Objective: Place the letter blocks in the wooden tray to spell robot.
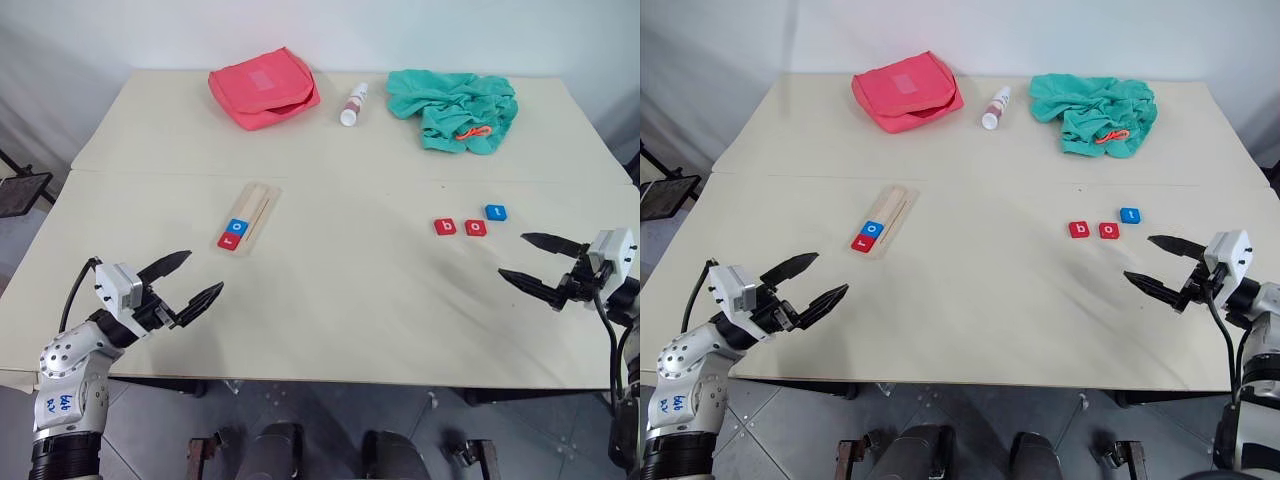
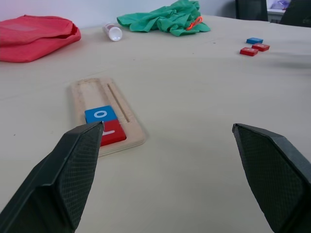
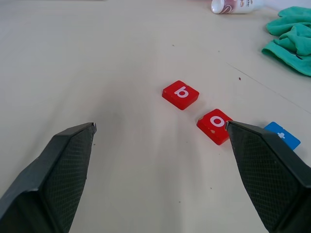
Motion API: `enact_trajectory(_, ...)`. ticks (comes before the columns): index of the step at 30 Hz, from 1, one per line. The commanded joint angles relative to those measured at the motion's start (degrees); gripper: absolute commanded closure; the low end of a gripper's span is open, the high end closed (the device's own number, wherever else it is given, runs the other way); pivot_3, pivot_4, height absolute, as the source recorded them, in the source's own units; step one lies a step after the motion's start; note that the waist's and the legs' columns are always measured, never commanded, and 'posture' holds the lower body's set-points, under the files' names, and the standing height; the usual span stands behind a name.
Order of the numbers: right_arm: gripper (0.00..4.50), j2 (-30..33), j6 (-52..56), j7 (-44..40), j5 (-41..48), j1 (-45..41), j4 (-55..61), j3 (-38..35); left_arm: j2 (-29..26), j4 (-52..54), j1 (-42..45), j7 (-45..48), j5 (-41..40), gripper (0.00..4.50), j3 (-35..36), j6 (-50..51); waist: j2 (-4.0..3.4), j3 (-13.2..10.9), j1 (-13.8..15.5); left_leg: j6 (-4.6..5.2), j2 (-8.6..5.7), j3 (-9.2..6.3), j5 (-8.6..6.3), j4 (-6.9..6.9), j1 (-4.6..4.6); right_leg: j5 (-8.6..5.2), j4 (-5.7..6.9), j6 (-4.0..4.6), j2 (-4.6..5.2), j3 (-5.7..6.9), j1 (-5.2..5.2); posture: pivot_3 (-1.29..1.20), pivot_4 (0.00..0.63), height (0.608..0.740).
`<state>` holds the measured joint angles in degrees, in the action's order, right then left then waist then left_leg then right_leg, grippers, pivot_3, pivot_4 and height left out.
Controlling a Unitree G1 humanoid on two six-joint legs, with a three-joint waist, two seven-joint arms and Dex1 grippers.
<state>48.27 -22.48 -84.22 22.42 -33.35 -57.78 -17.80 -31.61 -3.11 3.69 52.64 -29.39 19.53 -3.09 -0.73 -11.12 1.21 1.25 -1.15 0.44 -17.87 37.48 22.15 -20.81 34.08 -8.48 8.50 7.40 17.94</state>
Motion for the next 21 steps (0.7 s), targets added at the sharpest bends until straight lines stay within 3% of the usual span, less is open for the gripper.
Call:
enact_trajectory(1,0.05,1.0,-0.08,-0.49,0.03,-1.05,-0.27,-0.99,-0.53,1.85,-0.47,0.05,-0.95,0.0,0.87,0.24,0.0,0.0,0.01,0.0,0.0,0.0,0.0,0.0,0.0,0.0,0.0,0.0,0.0,0.0,0.0,0.0,0.15,0.74)
enact_trajectory(6,0.05,0.69,0.23,-0.75,-0.36,-1.5,-0.2,-0.75,-0.16,2.78,-0.67,-2.46,-0.48,0.0,2.16,0.28,0.0,0.0,-0.01,0.0,0.0,-0.01,0.0,0.04,0.0,0.0,0.03,0.0,0.0,-0.01,0.0,0.0,0.15,0.74)
enact_trajectory(21,0.05,-2.08,0.43,-2.53,-3.87,-9.48,-4.55,2.41,-2.15,14.54,-14.07,-11.09,2.09,0.0,8.0,6.38,-0.01,0.0,-0.99,0.0,0.04,-0.1,0.0,0.15,0.01,0.0,0.05,0.0,0.0,-0.08,-0.02,0.0,0.15,0.74)
